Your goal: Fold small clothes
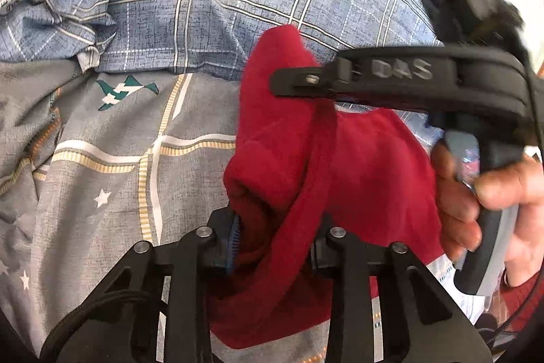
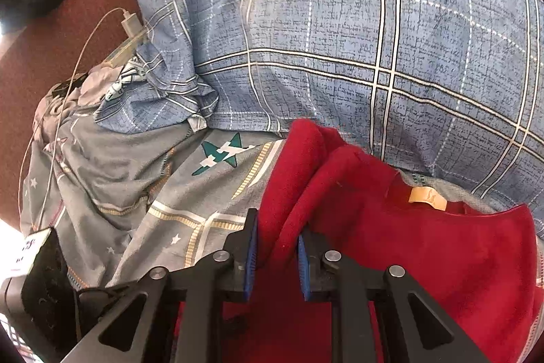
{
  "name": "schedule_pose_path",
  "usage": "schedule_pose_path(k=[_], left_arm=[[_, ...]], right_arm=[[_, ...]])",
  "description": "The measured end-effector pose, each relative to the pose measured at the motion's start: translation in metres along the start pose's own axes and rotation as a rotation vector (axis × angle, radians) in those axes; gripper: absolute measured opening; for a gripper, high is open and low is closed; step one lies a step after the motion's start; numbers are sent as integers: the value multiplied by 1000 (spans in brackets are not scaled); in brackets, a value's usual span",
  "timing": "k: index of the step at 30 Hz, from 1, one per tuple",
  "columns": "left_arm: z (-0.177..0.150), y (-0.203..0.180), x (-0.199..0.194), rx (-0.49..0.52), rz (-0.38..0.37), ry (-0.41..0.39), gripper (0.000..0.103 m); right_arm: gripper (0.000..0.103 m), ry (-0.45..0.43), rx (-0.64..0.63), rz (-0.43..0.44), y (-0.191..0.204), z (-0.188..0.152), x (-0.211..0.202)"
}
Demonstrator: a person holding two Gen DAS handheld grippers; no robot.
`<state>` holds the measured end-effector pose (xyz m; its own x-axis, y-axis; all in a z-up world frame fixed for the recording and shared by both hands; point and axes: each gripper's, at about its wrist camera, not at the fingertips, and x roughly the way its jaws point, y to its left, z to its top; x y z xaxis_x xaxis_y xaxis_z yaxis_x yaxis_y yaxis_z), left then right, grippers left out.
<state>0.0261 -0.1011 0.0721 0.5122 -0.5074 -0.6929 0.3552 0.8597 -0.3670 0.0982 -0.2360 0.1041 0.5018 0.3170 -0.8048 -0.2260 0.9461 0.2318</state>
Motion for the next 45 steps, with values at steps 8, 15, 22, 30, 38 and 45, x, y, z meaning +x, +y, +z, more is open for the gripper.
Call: schedule_pose_path(k=[8,15,22,30,38,45], left_arm=[[1,-9,-12,7,-32,-7,28],[23,-61,-41,1,-176,-43,28],[29,-161,-7,140,-255,12,28],[-2,-212,81,215,-213,141,28],[-3,-183,17,247,-233,98,66],[-35,-123,-14,290,12,20,66]], right_arm=[[21,9,-18,-64,3,10,15],[18,-85,-108,-86,-3,14,-53],[17,-148,-95,-177,-59,3,-126],[16,-67,77,-280,-163,-56,-108],[29,-67,269,-195,-201,-81,-95],[69,-161,334,-53,-173,-119,-155]])
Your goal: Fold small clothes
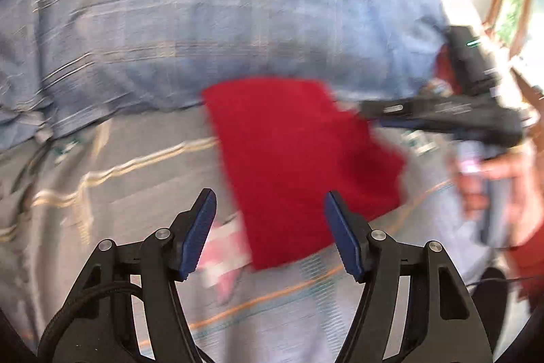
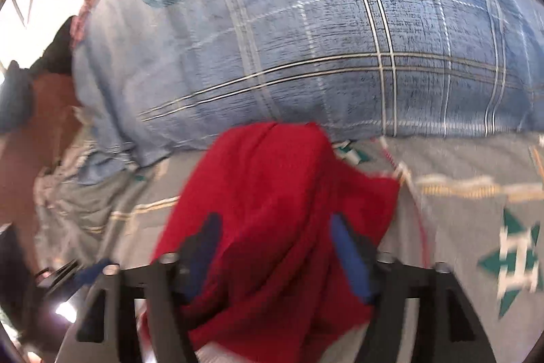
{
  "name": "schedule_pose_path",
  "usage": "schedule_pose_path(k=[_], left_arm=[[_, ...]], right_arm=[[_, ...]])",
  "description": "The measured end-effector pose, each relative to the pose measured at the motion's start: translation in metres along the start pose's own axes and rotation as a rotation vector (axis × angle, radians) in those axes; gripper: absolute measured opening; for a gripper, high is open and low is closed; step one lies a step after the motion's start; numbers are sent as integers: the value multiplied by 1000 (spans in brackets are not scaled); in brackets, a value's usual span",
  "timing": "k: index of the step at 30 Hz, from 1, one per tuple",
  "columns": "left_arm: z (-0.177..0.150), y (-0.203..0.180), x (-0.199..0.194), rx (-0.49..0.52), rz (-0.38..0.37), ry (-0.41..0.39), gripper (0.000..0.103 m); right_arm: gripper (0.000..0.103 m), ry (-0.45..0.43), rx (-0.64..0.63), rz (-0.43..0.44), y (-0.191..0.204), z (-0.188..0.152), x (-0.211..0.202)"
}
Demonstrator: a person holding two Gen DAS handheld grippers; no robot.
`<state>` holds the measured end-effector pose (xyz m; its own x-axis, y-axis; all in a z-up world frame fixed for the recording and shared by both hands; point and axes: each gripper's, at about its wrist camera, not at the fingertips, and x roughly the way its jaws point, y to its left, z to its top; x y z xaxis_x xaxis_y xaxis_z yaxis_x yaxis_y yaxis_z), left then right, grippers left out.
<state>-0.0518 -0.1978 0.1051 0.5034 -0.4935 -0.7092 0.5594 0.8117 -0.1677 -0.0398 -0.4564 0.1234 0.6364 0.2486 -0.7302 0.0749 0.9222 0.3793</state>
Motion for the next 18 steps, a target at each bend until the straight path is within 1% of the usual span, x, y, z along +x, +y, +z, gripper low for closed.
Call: schedule_pose_path(k=[2,4,6,8,9,10,11,12,13,14,15,18], left_arm=[[-12,6,12,-29,14,29,66],[-17,8,21,-58,16,17,66],[-17,8,32,-61,19,15,66],[-20,5,37,-54,12,31,66],[-17,5,38,-51,5,32,66],[-18,5,39,-50,-1,28,66],[-19,8,42,-49,-2,28,66],[-19,8,46,-48,-5,37,66],[-20,8,48,-49,-10,46,67],[-20,6,50,-53,-13,53,66],[-19,5,51,-56,-9,55,66],[-16,-1,46,-37,2,28,66]], right_arm=[[69,22,8,27,7,-12,-2],[69,60,15,42,13,-19,3],[69,83,12,31,25,-23,18],[40,83,-3,0,29,-23,24],[27,83,-52,-63,34,-23,25],[26,74,-94,-109,36,-25,20],[25,55,-129,-133,37,-29,14],[23,42,-138,-148,33,-34,9],[23,35,-136,-183,28,-40,8],[23,47,-137,-215,21,-46,11],[23,66,-133,-223,14,-52,15],[23,48,-99,-201,11,-52,0]])
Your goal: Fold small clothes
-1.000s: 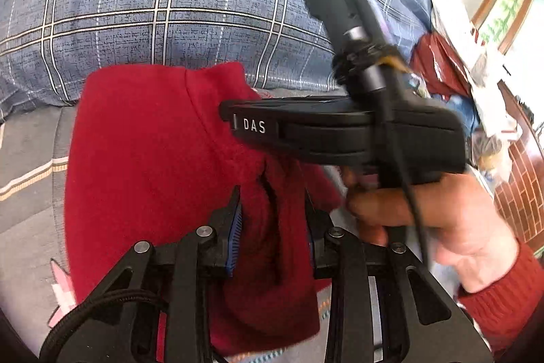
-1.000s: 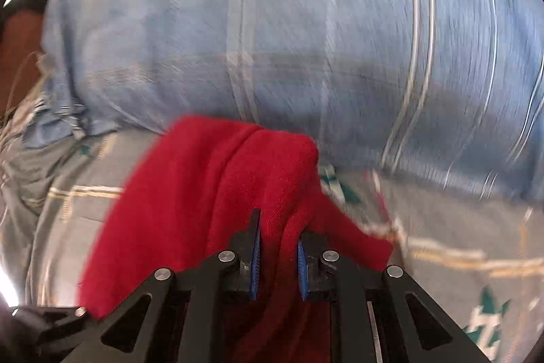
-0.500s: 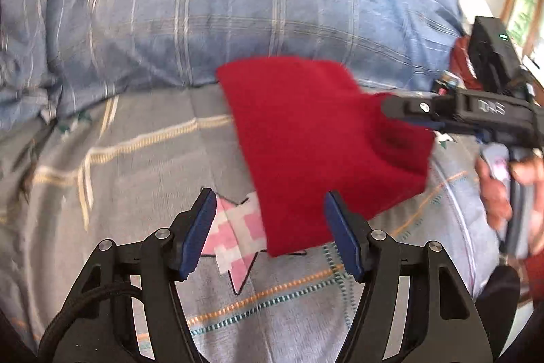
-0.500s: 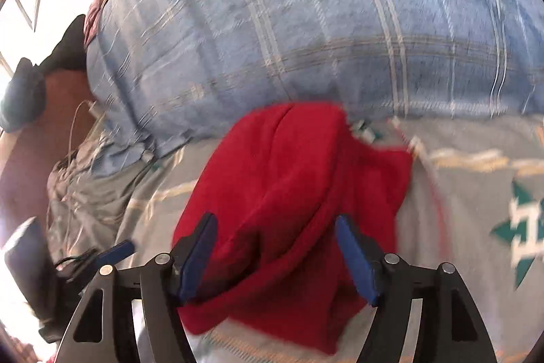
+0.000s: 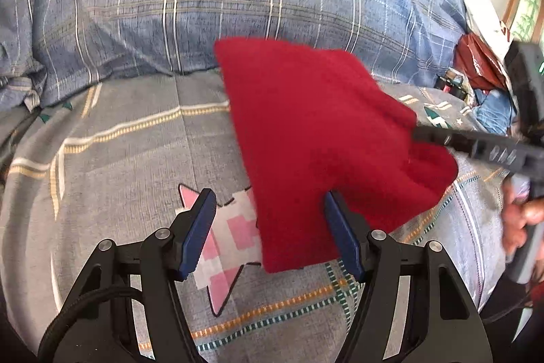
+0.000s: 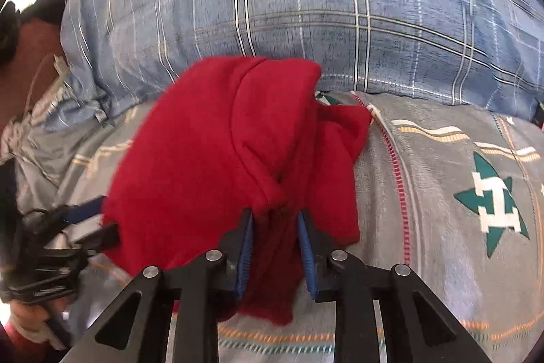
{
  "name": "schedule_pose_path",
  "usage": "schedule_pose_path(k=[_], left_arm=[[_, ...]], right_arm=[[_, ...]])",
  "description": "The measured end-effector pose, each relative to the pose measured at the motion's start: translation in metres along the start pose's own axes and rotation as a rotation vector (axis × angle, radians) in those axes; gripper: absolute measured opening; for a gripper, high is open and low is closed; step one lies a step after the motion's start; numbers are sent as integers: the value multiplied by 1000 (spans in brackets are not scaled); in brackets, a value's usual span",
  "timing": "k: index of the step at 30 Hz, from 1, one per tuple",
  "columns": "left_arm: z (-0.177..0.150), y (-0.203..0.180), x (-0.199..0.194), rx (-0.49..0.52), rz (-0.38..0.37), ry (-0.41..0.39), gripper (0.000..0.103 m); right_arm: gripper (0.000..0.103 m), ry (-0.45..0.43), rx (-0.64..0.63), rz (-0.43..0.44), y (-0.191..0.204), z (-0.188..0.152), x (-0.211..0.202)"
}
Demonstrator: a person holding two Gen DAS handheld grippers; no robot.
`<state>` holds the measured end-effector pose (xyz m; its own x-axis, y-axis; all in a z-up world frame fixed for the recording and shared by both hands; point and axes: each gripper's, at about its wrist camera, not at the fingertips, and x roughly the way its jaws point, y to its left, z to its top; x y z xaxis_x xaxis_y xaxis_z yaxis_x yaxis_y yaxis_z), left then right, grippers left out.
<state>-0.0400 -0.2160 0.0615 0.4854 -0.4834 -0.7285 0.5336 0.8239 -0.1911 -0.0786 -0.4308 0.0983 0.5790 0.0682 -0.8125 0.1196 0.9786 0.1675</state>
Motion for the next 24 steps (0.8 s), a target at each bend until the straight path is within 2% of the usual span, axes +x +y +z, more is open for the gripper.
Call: schedule_pose_path(k=[2,3,5,6,7,8,9,10,14,16,18,20,21,22,24], left_arm=[[1,-2,0,12,8,-5,66],[1,-3,1,13,9,-6,66],[1,-3,2,14,11,-4,66],[1,-4,2,15,12,-5,67],[1,-4,2,17,12,-6,67],[1,-4,2,19,11,-7,66],[1,-4,1,21,11,-8,66],[1,-4,1,24,13,-8,66],[0,-7,4,36,6,0,67],[0,-9,6,41,13,2,67],[0,-10,6,42,26,-5,67],[0,-10,6,42,31,-9,67],[1,-10,6,41,30,-9,67],[1,-9,7,38,26,-6,67],[1,-8,8,32,24,-4,67]], right_arm=[[30,-55,17,4,1,9,-19],[45,-87,22,0,6,14,-25],[67,-133,38,15,10,25,-26],[67,-131,43,24,15,27,-23],[61,-97,41,33,18,32,-10],[48,-70,40,28,18,31,0],[20,-27,34,10,19,31,16],[20,-8,26,8,19,31,22],[16,-63,-19,-31,17,14,11],[16,-39,-14,-49,12,3,16],[16,-56,-56,-66,16,1,17],[16,-69,-55,-36,18,7,7],[25,-92,-30,-1,15,10,1],[49,-119,0,20,11,14,-5],[74,-189,72,14,1,25,-13]])
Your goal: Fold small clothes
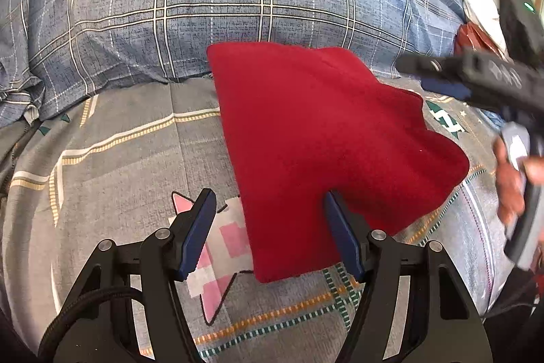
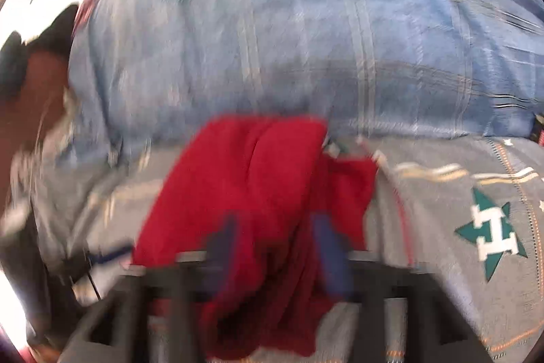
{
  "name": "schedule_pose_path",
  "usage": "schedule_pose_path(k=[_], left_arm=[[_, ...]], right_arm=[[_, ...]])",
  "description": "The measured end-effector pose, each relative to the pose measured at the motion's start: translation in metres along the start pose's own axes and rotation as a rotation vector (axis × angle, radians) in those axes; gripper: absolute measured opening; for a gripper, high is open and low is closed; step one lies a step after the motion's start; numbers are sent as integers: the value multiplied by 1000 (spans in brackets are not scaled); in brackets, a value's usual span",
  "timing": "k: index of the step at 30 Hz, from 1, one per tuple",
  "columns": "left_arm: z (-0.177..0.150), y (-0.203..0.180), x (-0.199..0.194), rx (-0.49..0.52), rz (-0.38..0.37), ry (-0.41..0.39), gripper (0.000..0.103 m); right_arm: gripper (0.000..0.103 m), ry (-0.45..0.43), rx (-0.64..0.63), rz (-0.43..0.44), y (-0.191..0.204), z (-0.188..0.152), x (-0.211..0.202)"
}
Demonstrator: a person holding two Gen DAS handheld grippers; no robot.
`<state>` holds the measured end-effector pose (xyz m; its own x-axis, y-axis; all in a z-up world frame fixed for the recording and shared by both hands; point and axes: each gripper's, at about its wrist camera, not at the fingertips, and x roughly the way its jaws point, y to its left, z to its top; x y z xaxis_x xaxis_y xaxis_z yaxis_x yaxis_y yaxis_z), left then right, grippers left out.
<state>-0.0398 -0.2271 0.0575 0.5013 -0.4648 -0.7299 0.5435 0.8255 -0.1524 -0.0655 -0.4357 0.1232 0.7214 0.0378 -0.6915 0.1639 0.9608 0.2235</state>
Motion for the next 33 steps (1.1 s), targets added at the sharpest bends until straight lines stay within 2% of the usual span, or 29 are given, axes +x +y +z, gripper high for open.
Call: schedule_pose_path(k=[1,3,5,6,7,9,11,12,13,15,17,20,25,27,29,31,33], left_arm=[[0,0,1,0,-1,0,67],[0,-1,1,7,1,-1,67],[1,0,2,7,-1,0,67],[1,0,2,7,-2,0,67],[1,0,2,8,-4,-2,67],[1,1,2,7,-7,0,67],[2,2,2,4,-12,1,67],[2,2,3,5,-15,1,67],[3,1,3,7,-17,2,67],[3,0,5,9,-16,1,67],[2,0,5,12,-13,0,67],[1,1,6,10,-10,5,67],[1,2,6,9,-7,6,67],[1,2,6,9,-6,6,67],[1,1,6,12,-3,4,67],[1,1,5,13,-1,2,67],[0,1,5,11,-1,2,67]], right_arm=[[74,-11,23,-8,-2,5,3],[72,31,62,-1,-7,18,24],[60,93,99,6,-13,25,53],[42,129,108,9,-15,28,70],[30,158,108,7,-16,29,82],[18,154,73,-10,-13,28,87],[15,126,-7,-40,-3,32,79],[13,103,-49,-66,1,33,74],[7,83,-86,-110,3,33,69],[7,85,-125,-181,0,32,74],[7,113,-143,-210,-1,27,86],[7,105,-157,-226,4,27,84],[8,70,-102,-199,8,33,49],[11,47,-99,-160,15,32,30],[17,44,-101,-109,22,27,16],[33,47,-105,-65,31,21,10],[34,53,-105,-19,34,11,10]])
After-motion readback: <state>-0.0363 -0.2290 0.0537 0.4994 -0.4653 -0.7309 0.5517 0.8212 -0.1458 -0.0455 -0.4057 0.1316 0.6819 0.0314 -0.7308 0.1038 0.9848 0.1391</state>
